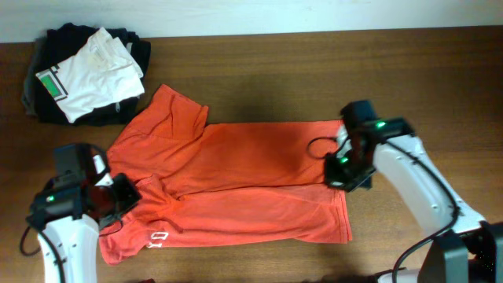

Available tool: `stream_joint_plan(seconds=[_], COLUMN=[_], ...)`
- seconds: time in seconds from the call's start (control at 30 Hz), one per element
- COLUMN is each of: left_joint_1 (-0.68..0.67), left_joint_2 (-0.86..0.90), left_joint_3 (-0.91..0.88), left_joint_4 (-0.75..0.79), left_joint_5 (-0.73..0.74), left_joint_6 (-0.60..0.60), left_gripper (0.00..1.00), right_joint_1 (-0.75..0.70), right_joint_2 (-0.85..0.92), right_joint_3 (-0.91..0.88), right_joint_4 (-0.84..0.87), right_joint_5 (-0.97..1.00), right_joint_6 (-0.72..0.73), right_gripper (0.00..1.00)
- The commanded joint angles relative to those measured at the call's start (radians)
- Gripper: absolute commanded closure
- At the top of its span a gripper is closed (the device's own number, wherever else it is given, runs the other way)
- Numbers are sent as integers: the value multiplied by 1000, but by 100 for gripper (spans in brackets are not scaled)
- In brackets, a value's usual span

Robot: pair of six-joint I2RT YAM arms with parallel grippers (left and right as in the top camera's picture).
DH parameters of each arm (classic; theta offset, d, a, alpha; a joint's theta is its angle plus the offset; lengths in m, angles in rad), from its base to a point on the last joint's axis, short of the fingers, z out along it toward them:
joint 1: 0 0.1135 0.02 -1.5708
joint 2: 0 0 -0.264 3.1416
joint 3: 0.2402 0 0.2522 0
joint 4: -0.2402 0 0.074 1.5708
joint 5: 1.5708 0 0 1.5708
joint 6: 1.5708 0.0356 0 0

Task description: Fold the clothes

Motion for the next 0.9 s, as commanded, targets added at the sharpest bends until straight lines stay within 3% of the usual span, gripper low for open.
stream_joint_plan(seconds=[0.0,0.13,0.27,0.53,0.87], left_joint_1=[-56,-57,-54,17,161], left_joint_2=[83,225,357,563,591], left_joint_3=[-34,-35,-35,-35,-35], left_joint_4=[18,27,42,118,181], left_joint_5=[11,-29,-163,-165,-184], left_joint_6=[-4,-13,-137,-147,-146], left_gripper=[89,89,89,89,84], right_joint_1=[97,137,117,47,-130], right_joint_2=[-8,-8,-5,64,78], right_joint_3=[-136,-256,-320,-373,-369], right_joint_4=[123,267,363,407,409], right_joint_5=[-18,-18,-18,-21,12], right_joint_6=[162,243,272,304,275], right_gripper=[96,96,96,96,96])
